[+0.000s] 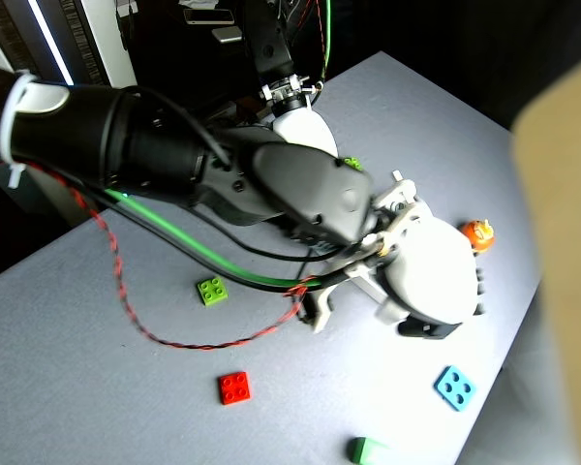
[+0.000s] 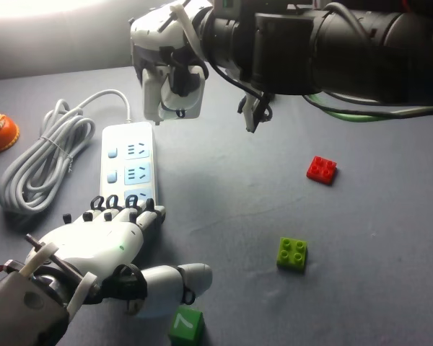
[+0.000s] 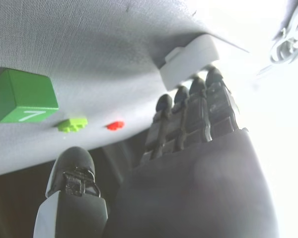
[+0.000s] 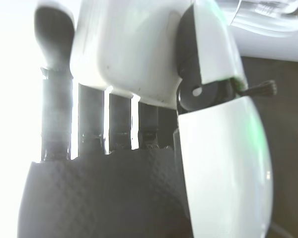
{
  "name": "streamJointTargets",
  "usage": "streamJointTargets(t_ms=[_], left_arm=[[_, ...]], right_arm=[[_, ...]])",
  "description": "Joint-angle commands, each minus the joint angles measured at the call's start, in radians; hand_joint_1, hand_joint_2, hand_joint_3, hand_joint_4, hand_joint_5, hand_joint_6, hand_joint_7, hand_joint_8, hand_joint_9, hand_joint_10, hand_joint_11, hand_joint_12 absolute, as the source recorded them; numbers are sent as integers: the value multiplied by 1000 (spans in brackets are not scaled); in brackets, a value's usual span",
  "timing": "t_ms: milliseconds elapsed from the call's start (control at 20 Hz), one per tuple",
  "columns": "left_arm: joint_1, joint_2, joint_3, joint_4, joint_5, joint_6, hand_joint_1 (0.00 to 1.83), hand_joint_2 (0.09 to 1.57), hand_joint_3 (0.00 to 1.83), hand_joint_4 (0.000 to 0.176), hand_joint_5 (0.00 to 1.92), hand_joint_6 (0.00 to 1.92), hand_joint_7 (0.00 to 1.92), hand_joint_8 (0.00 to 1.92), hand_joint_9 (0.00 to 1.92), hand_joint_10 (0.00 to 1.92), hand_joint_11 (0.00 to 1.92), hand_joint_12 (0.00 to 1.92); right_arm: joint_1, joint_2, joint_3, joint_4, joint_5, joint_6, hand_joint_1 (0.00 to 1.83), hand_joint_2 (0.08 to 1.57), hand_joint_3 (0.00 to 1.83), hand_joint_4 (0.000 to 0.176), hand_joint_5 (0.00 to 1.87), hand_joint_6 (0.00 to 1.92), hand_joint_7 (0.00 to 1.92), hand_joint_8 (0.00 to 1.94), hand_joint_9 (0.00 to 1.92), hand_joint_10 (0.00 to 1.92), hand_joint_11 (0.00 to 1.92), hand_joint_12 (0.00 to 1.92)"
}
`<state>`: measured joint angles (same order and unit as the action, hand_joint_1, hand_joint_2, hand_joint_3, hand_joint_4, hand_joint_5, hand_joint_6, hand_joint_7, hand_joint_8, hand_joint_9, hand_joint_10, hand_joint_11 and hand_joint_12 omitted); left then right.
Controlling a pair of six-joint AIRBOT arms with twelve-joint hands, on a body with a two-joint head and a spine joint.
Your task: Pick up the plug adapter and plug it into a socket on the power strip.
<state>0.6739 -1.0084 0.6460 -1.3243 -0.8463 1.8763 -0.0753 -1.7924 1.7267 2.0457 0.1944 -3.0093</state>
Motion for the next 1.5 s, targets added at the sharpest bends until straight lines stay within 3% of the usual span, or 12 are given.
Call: streamJointTargets(t_ms=[0,300,500,650,1100,1450], left_arm=[[-2,-17,-3,27,62,-14,0,1163,3,0,58,13,49,10,19,5,35,19],[-1,-17,-3,27,60,-14,0,1159,0,0,39,4,34,4,4,1,20,17],[-1,-17,-3,27,60,-14,0,1155,0,0,37,3,41,6,16,6,29,25],[-1,-17,-2,27,60,-14,0,1161,1,0,2,0,10,0,0,0,1,13],[5,-17,-4,27,60,-14,0,1159,0,0,0,0,4,1,0,0,12,5],[7,-19,-5,27,57,-14,0,1168,4,0,0,0,0,0,0,0,0,0]], right_arm=[[28,3,-5,-16,-11,0,1254,1130,1,0,958,832,966,1243,943,1119,955,1333],[51,-8,-35,103,98,20,1247,1145,0,0,926,887,943,1278,917,1161,927,1378],[63,-37,-41,104,208,66,1256,1133,1,0,929,874,983,1216,972,1094,980,1306],[65,-57,-52,74,272,113,1252,1145,3,0,921,880,943,1295,926,1185,955,1380],[35,-81,-28,-22,169,115,1253,1133,1,0,950,847,965,1246,927,1158,944,1390],[10,-117,52,-42,91,102,1250,1142,0,0,938,867,946,1276,922,1175,942,1394]])
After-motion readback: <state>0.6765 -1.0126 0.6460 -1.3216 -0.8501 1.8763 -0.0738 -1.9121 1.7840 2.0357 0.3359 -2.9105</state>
